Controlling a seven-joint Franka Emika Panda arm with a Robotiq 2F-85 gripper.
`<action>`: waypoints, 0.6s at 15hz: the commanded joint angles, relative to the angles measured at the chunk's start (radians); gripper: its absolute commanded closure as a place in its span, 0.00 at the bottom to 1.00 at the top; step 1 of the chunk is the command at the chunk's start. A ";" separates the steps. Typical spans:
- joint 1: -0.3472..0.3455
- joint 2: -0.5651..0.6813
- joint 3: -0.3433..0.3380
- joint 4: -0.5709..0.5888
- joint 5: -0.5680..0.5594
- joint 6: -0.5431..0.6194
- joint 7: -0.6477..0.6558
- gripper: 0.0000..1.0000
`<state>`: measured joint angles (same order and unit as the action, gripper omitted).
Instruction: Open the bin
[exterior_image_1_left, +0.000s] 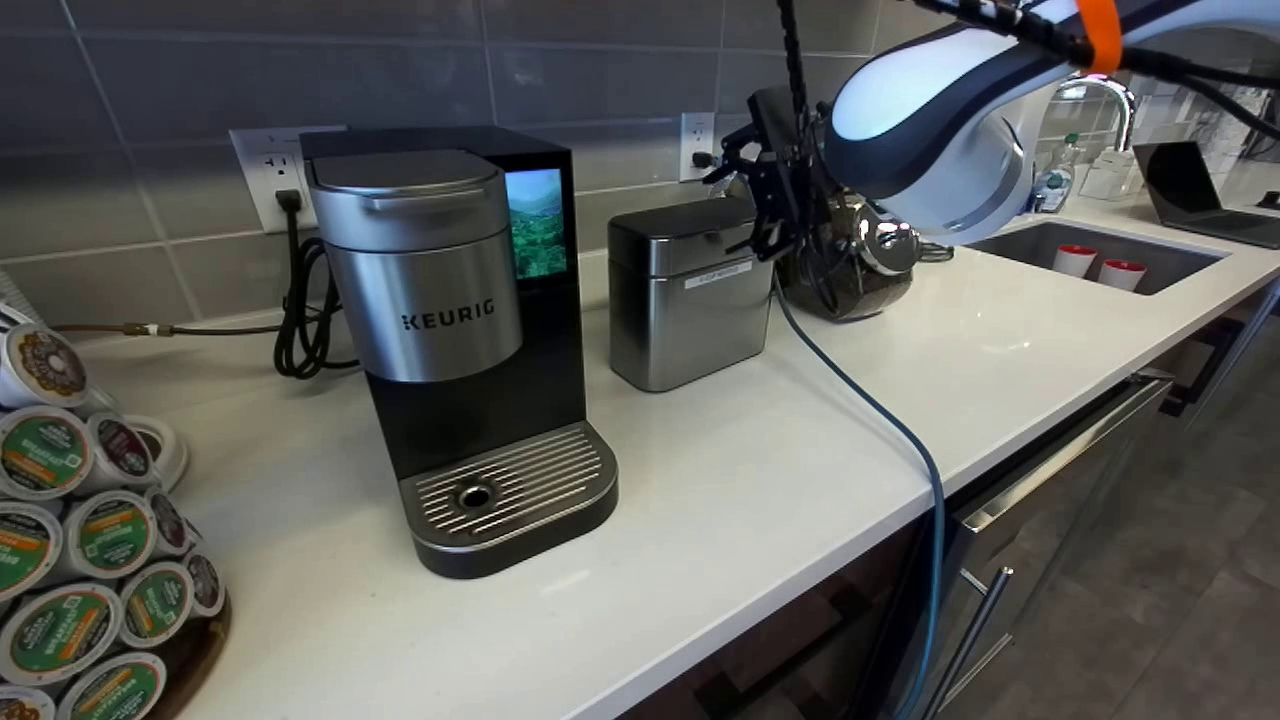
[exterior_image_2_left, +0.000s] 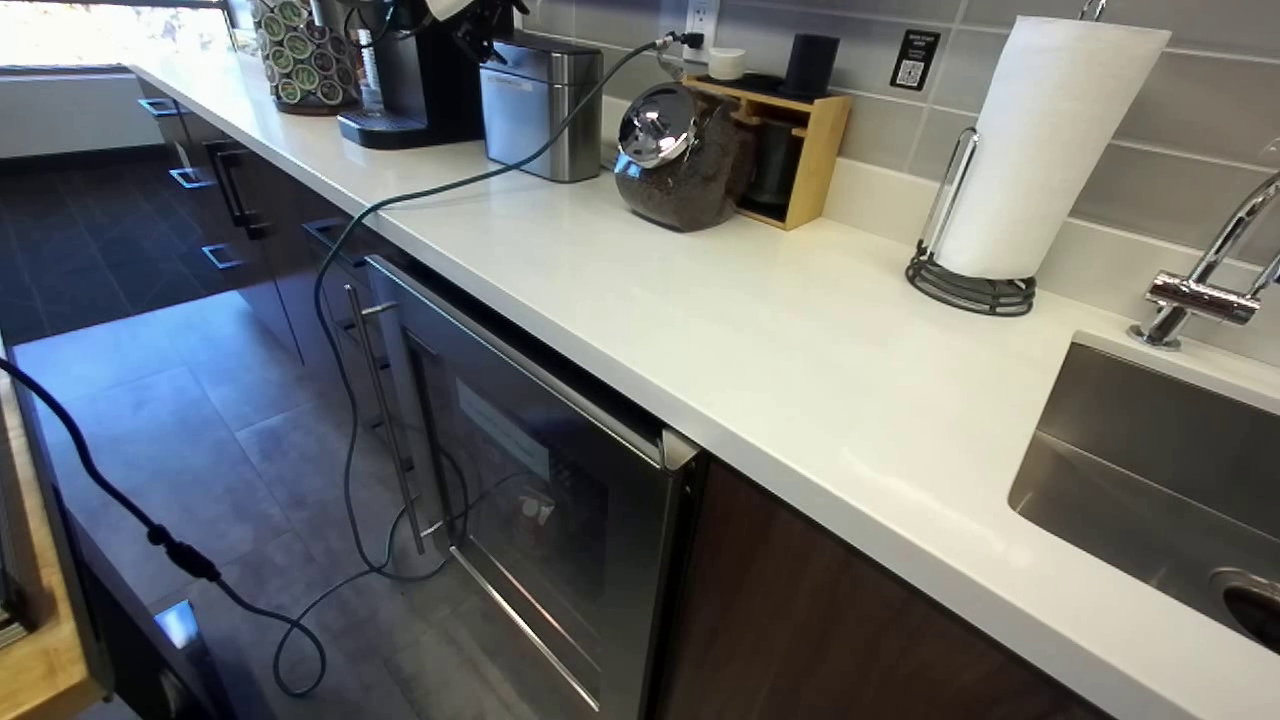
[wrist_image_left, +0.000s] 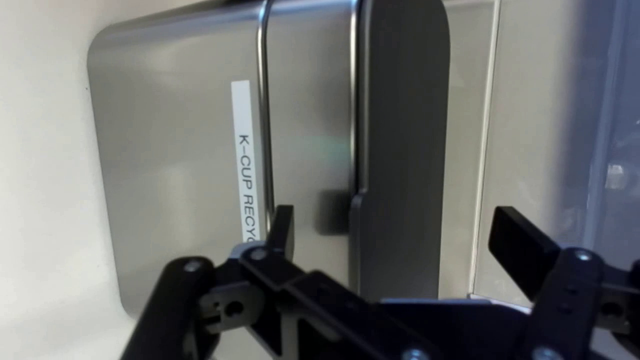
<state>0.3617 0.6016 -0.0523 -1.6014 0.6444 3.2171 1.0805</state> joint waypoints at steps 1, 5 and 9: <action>0.030 0.032 -0.037 0.069 0.007 0.018 0.040 0.00; 0.040 0.041 -0.054 0.112 0.006 0.020 0.051 0.00; 0.033 0.050 -0.040 0.157 0.006 0.042 0.047 0.00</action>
<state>0.3824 0.6128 -0.0845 -1.5063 0.6444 3.2222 1.1043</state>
